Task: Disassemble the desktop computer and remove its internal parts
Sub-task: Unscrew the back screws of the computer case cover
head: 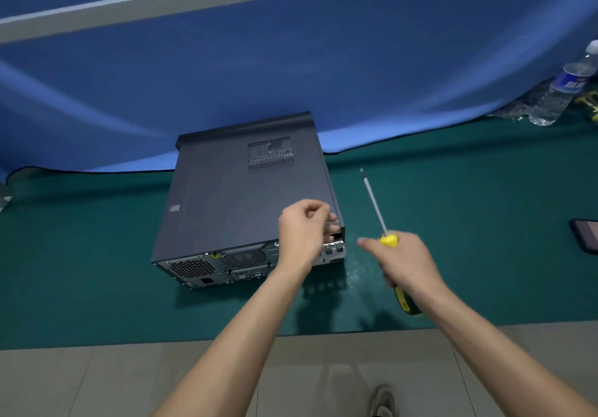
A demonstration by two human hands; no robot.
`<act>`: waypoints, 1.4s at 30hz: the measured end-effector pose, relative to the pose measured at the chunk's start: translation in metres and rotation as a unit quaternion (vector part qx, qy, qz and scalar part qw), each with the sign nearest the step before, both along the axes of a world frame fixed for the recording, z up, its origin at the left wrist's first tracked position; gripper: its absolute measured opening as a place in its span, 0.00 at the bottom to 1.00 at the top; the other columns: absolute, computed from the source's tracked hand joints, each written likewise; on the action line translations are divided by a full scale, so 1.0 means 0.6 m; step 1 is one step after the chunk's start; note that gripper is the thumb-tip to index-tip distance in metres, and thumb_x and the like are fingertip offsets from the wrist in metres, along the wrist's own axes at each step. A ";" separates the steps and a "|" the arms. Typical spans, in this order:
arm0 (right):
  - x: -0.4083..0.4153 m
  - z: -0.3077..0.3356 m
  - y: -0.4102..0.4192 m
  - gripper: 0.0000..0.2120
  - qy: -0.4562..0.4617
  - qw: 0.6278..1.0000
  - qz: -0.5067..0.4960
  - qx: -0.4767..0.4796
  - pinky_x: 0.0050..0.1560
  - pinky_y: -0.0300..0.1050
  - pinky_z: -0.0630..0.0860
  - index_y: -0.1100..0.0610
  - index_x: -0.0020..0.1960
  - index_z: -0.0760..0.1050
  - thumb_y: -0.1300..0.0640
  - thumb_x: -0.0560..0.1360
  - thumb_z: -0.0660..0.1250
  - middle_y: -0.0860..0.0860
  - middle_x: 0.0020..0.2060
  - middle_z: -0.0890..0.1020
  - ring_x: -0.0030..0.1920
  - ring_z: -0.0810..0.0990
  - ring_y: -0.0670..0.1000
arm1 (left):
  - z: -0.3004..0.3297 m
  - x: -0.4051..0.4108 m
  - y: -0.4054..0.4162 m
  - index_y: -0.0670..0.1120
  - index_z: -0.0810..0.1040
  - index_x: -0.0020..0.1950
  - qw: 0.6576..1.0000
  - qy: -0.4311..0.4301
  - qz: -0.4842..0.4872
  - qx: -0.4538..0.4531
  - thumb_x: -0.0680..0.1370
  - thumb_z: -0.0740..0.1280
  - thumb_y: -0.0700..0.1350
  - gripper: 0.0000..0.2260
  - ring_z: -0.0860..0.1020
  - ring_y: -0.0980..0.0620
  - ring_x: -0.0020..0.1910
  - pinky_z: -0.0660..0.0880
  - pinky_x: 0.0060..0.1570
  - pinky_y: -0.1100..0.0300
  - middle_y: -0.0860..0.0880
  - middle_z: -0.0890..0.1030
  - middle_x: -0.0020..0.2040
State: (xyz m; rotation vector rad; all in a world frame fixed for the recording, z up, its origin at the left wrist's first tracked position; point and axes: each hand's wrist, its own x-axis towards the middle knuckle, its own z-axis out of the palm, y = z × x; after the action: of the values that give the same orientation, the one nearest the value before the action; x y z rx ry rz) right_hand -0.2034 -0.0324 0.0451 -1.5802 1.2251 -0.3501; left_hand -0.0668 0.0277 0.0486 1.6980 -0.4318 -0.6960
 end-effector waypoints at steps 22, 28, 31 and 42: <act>0.177 -0.083 -0.268 0.08 -0.069 0.991 0.027 0.109 0.23 0.38 0.68 0.59 0.35 0.78 0.65 0.73 0.69 0.50 0.20 0.71 0.19 0.67 0.47 | -0.052 0.153 -0.177 0.47 0.76 0.42 0.865 -0.343 -0.030 0.364 0.78 0.60 0.48 0.09 0.76 0.46 0.42 0.66 0.38 0.58 0.48 0.81 0.43; 0.246 -0.161 -0.324 0.09 0.014 0.997 0.039 0.066 0.29 0.42 0.71 0.55 0.34 0.78 0.61 0.72 0.68 0.47 0.20 0.73 0.19 0.71 0.48 | -0.095 0.187 -0.214 0.48 0.60 0.33 0.828 -0.399 0.023 0.393 0.78 0.55 0.48 0.14 0.66 0.48 0.30 0.57 0.31 0.56 0.53 0.68 0.30; 0.286 -0.195 -0.343 0.07 0.052 0.996 0.047 0.057 0.35 0.49 0.76 0.57 0.35 0.79 0.60 0.72 0.68 0.52 0.25 0.77 0.27 0.75 0.55 | -0.103 0.190 -0.216 0.49 0.59 0.32 0.826 -0.399 0.031 0.396 0.78 0.56 0.48 0.15 0.65 0.49 0.27 0.55 0.29 0.57 0.53 0.64 0.27; 0.365 -0.287 -0.359 0.07 0.199 0.975 0.086 0.045 0.39 0.45 0.72 0.60 0.42 0.79 0.55 0.72 0.68 0.59 0.40 0.82 0.43 0.80 0.60 | -0.103 0.193 -0.219 0.47 0.62 0.31 0.825 -0.418 0.044 0.378 0.73 0.66 0.44 0.15 0.62 0.51 0.23 0.55 0.26 0.62 0.53 0.67 0.24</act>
State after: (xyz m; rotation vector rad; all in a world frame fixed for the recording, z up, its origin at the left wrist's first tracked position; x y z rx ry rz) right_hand 0.0154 -0.2480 -0.1271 -1.7137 1.3671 0.1404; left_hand 0.0489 -0.1037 -0.0130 2.7558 -0.7299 0.0401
